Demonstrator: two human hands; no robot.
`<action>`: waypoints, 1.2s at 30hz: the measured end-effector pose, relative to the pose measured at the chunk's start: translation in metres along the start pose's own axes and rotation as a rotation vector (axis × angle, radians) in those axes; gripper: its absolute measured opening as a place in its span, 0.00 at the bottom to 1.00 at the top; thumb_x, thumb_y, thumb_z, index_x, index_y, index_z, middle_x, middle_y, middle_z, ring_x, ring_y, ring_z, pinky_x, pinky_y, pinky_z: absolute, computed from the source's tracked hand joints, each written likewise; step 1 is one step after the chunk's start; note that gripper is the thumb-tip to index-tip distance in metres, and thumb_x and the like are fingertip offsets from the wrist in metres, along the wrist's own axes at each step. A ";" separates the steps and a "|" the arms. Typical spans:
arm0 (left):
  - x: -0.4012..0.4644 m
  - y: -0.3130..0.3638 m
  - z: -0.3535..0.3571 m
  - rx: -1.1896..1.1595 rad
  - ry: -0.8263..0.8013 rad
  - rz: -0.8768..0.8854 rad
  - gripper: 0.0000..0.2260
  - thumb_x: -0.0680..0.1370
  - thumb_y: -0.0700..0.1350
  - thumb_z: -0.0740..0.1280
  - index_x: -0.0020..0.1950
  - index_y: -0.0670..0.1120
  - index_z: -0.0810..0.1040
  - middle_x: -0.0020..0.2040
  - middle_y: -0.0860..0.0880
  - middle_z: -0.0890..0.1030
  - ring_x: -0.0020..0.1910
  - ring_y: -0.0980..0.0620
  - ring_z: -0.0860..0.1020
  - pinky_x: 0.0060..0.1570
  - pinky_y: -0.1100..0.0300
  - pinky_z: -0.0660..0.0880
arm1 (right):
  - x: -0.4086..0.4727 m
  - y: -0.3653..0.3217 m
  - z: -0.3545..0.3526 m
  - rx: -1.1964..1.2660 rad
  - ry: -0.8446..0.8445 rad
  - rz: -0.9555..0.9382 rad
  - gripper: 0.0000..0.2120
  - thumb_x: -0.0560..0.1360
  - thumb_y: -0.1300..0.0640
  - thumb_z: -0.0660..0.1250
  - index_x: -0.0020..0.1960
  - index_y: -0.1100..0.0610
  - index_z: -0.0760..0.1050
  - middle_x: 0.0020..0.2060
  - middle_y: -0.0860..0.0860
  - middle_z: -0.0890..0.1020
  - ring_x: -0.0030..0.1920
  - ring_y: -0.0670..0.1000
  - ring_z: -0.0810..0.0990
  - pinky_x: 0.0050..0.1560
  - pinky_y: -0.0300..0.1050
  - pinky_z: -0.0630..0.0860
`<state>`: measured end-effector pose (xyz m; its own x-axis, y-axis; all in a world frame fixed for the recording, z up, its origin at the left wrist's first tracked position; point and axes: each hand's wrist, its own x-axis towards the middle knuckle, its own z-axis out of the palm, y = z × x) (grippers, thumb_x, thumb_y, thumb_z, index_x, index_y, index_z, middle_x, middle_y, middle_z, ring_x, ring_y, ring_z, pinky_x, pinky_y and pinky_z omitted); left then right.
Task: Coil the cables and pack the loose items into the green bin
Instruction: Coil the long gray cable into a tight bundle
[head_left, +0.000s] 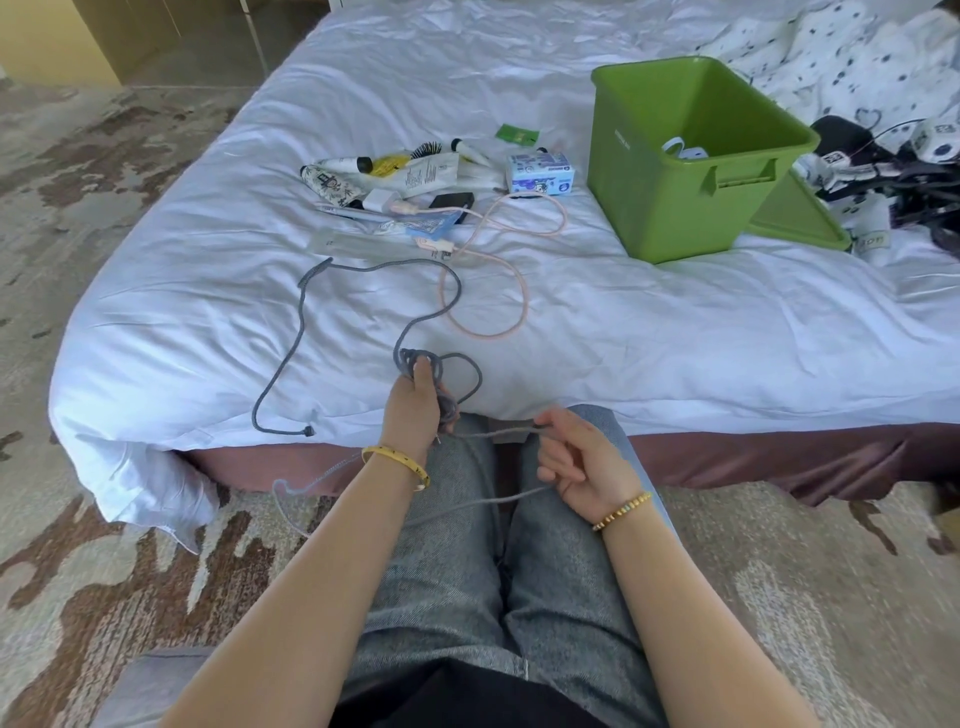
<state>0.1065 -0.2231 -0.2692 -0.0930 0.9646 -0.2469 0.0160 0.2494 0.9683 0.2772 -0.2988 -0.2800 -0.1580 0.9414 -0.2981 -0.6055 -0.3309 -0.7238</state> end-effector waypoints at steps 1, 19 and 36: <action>-0.002 0.001 0.002 0.023 -0.057 -0.028 0.20 0.82 0.50 0.52 0.34 0.42 0.68 0.16 0.51 0.70 0.15 0.56 0.67 0.18 0.68 0.63 | 0.001 -0.001 -0.001 0.061 0.035 -0.028 0.10 0.75 0.54 0.59 0.40 0.59 0.73 0.18 0.45 0.63 0.16 0.41 0.57 0.19 0.33 0.64; -0.035 -0.017 0.009 0.651 -0.843 -0.016 0.10 0.74 0.57 0.64 0.35 0.56 0.76 0.33 0.59 0.77 0.33 0.62 0.74 0.39 0.66 0.70 | 0.000 0.001 -0.005 -0.031 -0.022 -0.080 0.05 0.71 0.62 0.61 0.45 0.59 0.74 0.31 0.49 0.81 0.30 0.43 0.74 0.23 0.32 0.66; -0.040 -0.017 0.009 0.401 -0.717 -0.115 0.08 0.78 0.45 0.60 0.41 0.45 0.74 0.30 0.49 0.81 0.27 0.54 0.80 0.30 0.64 0.76 | 0.005 0.009 0.000 -0.389 0.021 -0.027 0.09 0.76 0.68 0.61 0.47 0.60 0.79 0.34 0.54 0.72 0.24 0.41 0.64 0.21 0.31 0.59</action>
<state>0.1193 -0.2655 -0.2757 0.5394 0.7181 -0.4397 0.4117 0.2306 0.8817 0.2706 -0.2968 -0.2881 -0.1270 0.9500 -0.2853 -0.2677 -0.3098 -0.9123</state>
